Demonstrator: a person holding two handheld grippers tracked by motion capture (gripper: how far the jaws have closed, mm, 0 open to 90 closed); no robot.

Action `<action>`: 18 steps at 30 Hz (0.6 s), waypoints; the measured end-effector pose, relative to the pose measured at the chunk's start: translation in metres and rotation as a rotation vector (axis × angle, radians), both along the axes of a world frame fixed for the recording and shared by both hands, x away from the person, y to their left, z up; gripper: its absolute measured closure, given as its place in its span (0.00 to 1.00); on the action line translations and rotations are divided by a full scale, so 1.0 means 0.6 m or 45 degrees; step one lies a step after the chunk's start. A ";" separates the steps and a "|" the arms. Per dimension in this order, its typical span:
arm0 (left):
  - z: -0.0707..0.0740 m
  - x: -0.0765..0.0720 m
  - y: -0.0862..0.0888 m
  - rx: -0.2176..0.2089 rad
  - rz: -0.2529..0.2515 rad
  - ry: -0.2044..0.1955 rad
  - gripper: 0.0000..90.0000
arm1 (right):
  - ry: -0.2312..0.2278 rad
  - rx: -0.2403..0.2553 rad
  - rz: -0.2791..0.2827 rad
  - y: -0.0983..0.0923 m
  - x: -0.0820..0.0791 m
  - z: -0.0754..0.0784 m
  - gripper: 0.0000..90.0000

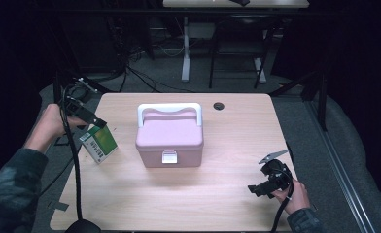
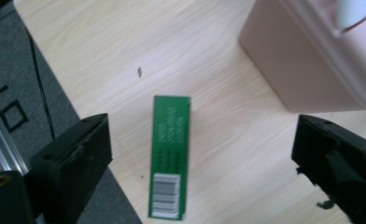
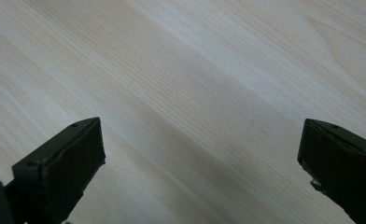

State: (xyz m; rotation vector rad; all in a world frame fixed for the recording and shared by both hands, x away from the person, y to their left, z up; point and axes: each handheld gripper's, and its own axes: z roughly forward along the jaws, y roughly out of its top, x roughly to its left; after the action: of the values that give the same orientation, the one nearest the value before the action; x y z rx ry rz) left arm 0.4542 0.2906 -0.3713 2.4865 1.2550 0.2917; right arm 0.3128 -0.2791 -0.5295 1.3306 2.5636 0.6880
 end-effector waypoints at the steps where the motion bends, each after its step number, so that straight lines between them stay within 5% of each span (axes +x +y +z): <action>1: 0.001 -0.001 -0.008 0.001 -0.011 -0.003 0.02 | 0.000 0.012 -0.002 0.001 0.000 0.003 0.00; 18: -0.026 0.007 -0.127 -0.067 -0.236 -0.024 0.03 | -0.021 0.109 0.095 0.027 0.012 0.045 0.00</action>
State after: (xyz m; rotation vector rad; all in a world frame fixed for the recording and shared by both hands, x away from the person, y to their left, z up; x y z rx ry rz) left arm 0.4582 0.2144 -0.3870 2.5263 1.0026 0.2313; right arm 0.3201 -0.2629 -0.5024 1.2539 2.6093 0.8266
